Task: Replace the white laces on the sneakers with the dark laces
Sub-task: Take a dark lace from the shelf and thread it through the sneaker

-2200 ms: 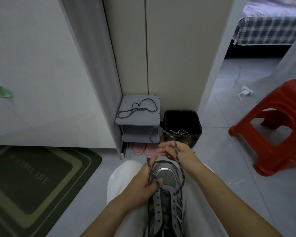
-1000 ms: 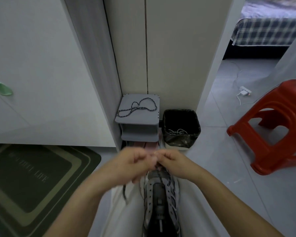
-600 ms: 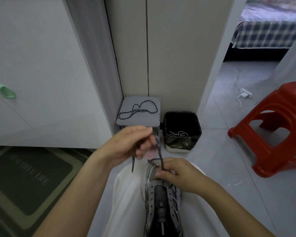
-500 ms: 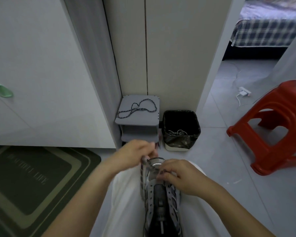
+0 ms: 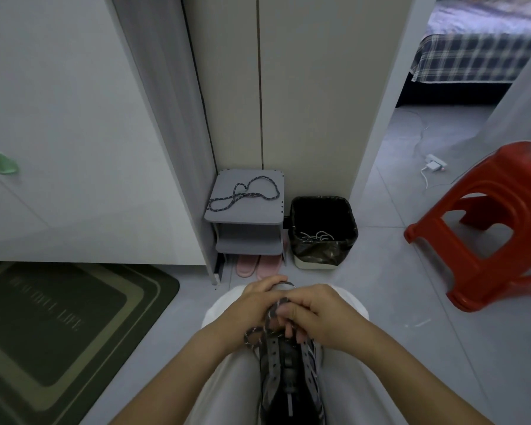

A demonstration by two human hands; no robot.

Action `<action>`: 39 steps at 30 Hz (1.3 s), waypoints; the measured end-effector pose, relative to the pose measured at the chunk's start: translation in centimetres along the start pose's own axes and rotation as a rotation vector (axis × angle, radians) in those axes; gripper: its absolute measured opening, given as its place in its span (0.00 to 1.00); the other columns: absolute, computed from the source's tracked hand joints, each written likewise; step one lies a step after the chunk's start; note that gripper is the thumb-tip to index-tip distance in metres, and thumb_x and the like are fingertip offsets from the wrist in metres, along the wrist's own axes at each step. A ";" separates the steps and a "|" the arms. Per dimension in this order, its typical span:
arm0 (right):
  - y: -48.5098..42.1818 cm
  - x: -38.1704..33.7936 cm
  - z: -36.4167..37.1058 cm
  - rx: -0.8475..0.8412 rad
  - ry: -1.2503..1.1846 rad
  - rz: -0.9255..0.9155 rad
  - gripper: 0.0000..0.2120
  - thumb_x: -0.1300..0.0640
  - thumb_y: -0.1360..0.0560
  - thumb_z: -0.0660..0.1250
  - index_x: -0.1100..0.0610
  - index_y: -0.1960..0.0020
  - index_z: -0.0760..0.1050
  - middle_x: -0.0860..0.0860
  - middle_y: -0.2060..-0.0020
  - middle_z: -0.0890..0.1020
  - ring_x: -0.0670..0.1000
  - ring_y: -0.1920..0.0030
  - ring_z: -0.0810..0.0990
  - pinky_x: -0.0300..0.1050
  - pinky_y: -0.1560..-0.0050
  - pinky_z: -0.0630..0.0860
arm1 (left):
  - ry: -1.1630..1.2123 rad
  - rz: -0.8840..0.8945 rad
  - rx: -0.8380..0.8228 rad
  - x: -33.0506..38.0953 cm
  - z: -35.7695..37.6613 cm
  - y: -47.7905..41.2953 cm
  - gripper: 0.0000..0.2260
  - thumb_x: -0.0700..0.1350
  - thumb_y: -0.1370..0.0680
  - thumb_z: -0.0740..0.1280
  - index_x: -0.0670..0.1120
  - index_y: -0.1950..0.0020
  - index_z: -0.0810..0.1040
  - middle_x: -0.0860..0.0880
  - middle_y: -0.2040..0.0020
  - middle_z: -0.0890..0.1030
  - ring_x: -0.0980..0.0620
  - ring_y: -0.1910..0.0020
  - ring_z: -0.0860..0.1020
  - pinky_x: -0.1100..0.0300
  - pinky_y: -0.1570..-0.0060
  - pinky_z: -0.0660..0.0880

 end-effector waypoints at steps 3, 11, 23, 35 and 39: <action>-0.3 -1.6 -0.3 -0.006 -0.053 -0.042 0.14 0.59 0.22 0.62 0.52 0.66 0.75 0.50 0.72 0.79 0.42 0.74 0.76 0.28 0.67 0.69 | -0.175 0.091 0.009 -0.5 -0.1 0.8 0.24 0.57 0.31 0.62 0.51 0.38 0.73 0.52 0.40 0.73 0.52 0.39 0.73 0.75 0.53 0.64; -1.1 0.1 -0.9 0.042 -0.128 0.112 0.11 0.53 0.22 0.61 0.57 0.55 0.79 0.48 0.72 0.79 0.44 0.74 0.75 0.37 0.68 0.73 | -0.260 0.232 0.143 -0.4 -0.9 -0.1 0.02 0.57 0.27 0.64 0.63 0.55 0.76 0.58 0.54 0.78 0.56 0.53 0.78 0.53 0.53 0.78; -1.0 0.1 -2.3 -0.136 -0.232 0.085 0.34 0.41 0.20 0.44 0.57 0.65 0.82 0.51 0.78 0.72 0.45 0.74 0.70 0.35 0.65 0.69 | -0.227 0.199 0.043 1.0 -2.8 0.5 0.07 0.52 0.25 0.67 0.56 0.60 0.70 0.57 0.55 0.67 0.56 0.55 0.69 0.59 0.53 0.70; 0.6 2.5 1.7 -0.070 0.537 0.469 0.26 0.40 0.31 0.65 0.54 0.43 0.61 0.50 0.54 0.77 0.52 0.56 0.77 0.47 0.58 0.74 | -0.355 -0.333 -0.281 2.2 -3.6 1.8 0.25 0.68 0.31 0.65 0.47 0.53 0.76 0.53 0.64 0.80 0.54 0.64 0.77 0.61 0.65 0.71; -0.4 3.4 2.0 -0.056 0.483 0.400 0.23 0.48 0.27 0.63 0.57 0.37 0.62 0.55 0.50 0.78 0.55 0.53 0.77 0.47 0.56 0.74 | -0.165 -0.361 -0.193 1.5 -1.0 1.8 0.17 0.61 0.35 0.63 0.48 0.71 0.71 0.51 0.75 0.74 0.52 0.72 0.74 0.62 0.72 0.70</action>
Point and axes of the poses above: each hand's wrist, its own y-axis away from the middle knuckle, its own z-axis out of the palm, x = y × z, the point moved 1 cm from there along -y, towards the middle knuckle
